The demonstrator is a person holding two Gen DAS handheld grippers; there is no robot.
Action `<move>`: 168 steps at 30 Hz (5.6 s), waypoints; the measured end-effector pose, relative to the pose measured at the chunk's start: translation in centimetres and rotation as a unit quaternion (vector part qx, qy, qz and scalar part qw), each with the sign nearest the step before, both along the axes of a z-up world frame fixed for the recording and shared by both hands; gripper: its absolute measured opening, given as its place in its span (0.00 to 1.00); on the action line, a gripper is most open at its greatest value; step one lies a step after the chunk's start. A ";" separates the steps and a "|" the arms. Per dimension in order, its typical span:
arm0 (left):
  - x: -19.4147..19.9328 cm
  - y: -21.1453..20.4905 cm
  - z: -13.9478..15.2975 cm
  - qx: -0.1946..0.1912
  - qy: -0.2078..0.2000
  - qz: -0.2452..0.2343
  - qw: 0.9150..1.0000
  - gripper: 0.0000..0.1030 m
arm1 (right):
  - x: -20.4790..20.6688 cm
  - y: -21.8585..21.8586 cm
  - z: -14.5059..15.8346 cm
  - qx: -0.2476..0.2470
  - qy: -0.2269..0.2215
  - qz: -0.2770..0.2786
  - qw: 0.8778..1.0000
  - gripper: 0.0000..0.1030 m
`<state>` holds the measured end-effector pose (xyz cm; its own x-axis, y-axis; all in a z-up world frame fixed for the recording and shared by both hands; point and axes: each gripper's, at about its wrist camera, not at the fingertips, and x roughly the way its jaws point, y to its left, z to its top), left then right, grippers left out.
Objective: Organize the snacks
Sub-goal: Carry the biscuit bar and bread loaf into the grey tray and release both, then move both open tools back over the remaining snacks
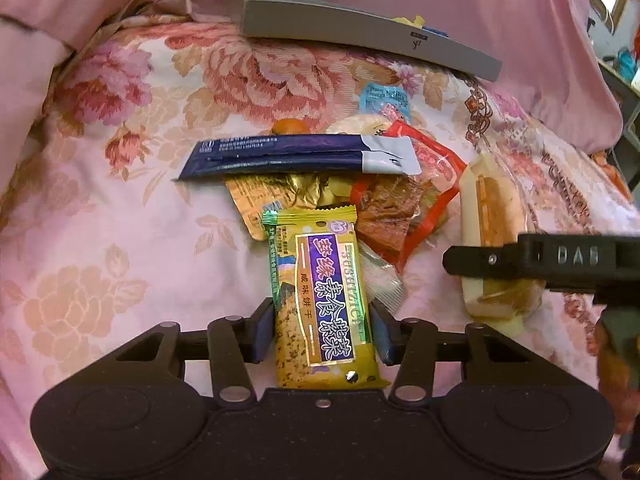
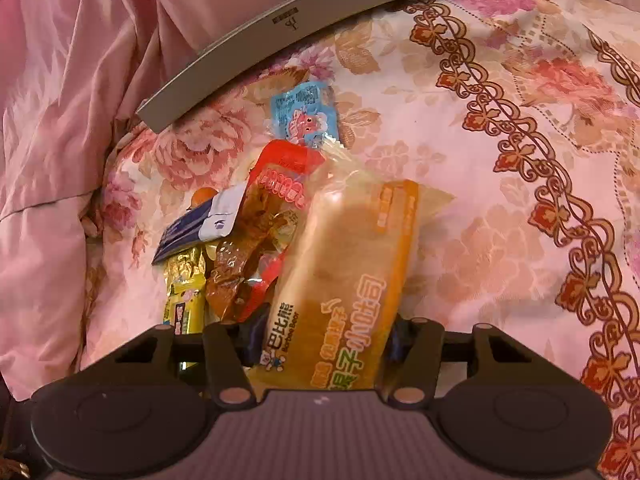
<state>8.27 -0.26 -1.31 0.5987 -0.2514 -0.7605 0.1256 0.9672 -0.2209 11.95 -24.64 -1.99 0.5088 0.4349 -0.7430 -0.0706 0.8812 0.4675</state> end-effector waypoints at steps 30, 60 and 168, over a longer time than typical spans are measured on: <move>5.6 1.7 9.7 -0.037 -0.219 0.077 0.972 0.48 | -1.2 1.5 6.6 -0.060 -0.263 0.015 0.963 0.55; 25.5 1.2 8.7 -0.026 -0.213 0.088 0.973 0.48 | 22.2 5.4 5.0 -0.096 -0.243 -0.029 0.965 0.55; 8.4 7.8 0.8 0.045 -0.126 0.030 0.990 0.99 | -3.0 10.8 -0.7 -0.160 -0.189 -0.040 0.968 1.00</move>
<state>16.66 7.49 -0.48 0.7846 -0.1469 -0.6023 0.1070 0.9890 -0.1017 8.91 -13.83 -2.71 0.7932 0.1616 -0.5871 -0.1086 0.9862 0.1247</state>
